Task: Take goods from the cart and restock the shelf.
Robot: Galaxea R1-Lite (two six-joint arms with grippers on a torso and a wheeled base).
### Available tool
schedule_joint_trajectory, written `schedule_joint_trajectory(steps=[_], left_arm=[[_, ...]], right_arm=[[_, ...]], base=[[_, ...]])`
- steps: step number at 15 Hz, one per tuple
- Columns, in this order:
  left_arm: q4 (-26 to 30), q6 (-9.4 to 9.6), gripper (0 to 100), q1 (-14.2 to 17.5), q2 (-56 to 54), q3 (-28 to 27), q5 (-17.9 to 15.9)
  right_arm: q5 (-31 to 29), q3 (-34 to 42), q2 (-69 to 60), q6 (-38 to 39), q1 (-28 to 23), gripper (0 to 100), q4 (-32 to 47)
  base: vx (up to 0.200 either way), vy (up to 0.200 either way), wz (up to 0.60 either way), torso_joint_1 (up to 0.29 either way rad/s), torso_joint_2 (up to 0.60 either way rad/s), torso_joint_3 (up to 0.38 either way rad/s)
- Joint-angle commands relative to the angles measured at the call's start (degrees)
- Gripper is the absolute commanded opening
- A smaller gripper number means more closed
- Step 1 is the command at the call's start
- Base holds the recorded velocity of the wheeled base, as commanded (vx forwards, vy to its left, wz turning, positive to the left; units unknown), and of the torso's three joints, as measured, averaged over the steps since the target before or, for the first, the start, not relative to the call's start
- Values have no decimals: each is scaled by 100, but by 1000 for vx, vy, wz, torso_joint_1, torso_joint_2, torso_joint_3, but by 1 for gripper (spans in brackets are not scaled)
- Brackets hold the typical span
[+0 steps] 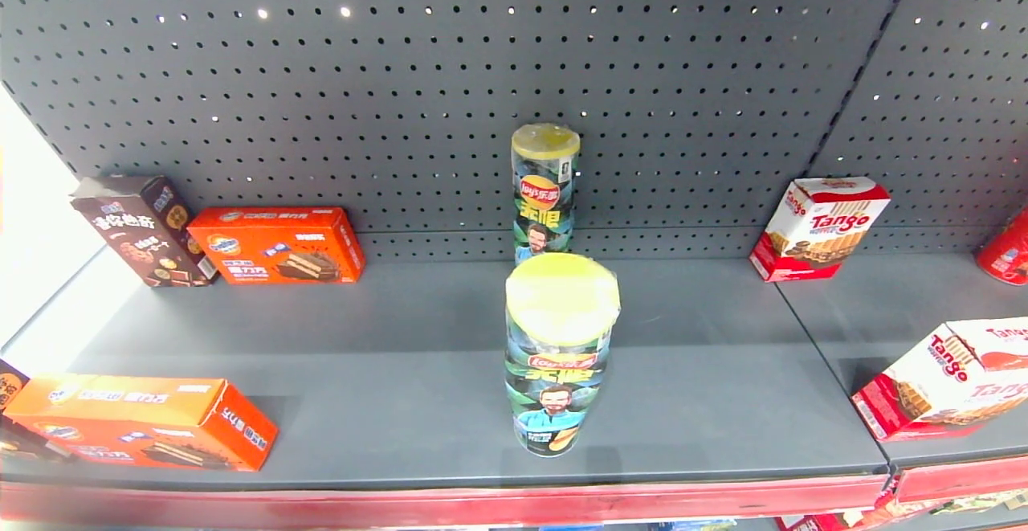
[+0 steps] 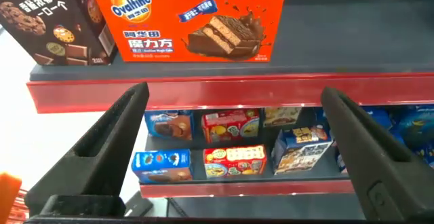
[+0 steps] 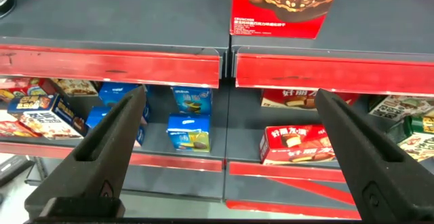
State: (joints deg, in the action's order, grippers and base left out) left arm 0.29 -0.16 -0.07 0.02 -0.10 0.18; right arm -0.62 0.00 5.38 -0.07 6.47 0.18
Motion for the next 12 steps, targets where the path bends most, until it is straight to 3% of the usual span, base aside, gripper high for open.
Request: schedule_joint_trajectory(steps=[1,4,5,12], left_arm=[[-3,7,100,-1,-2,1,8],[-3,-2,100,-1,-2,1,17],[-3,7,100,-1,-2,1,8],[-3,25,100,-1,-2,1,-18]], right_arm=[[1,0,16,-1,3,100,-1],[1,0,-19,16,-296,100,-1],[-8,0,-538,16,-656,100,-1],[-8,0,-538,7,-656,100,-9]], base=[[0,0,0,0,0,0],[0,0,0,0,0,0],[0,0,0,0,0,0],[0,0,0,0,0,0]])
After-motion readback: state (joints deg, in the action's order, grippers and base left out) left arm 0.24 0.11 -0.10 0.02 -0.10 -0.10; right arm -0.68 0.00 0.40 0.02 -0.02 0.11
